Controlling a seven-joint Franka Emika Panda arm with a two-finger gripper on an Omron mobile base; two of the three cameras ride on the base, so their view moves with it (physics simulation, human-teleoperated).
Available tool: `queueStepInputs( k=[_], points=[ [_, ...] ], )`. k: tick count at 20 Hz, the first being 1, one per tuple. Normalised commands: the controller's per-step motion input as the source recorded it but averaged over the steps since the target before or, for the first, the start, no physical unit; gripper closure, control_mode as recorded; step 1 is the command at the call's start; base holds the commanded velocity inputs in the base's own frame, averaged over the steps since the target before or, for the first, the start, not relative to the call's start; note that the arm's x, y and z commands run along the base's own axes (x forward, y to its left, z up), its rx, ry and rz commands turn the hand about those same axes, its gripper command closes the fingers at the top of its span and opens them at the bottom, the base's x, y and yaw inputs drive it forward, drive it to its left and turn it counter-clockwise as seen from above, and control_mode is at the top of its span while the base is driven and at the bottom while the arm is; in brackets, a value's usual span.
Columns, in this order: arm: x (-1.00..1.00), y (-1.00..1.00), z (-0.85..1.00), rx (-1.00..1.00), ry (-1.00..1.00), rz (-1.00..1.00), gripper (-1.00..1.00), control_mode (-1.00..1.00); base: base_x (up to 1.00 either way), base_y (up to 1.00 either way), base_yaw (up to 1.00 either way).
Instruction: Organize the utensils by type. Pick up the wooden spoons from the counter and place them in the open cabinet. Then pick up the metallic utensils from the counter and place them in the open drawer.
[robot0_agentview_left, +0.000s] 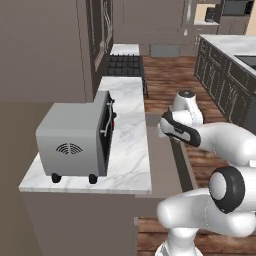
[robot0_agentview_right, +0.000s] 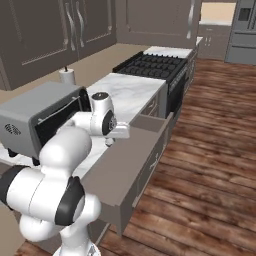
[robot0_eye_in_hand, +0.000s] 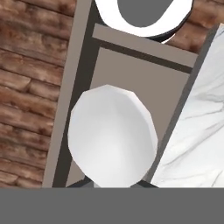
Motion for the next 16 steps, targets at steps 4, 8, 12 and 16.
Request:
queueStepInputs(
  k=[4,8,12,16],
  points=[
    [0.45,-0.08,-0.52,0.0,0.07,0.0,1.0,-1.0,0.0,0.0,0.0],
    [0.13,-0.2,-0.46,0.01,0.0,0.0,1.0,-1.0,0.0,0.0,0.0],
    [0.02,-0.24,-0.37,0.0,0.01,-0.12,1.0,-1.0,0.0,0.0,0.0],
    [0.13,-0.17,-0.38,0.0,0.01,-0.18,1.0,-1.0,0.0,0.0,0.0]
  ],
)
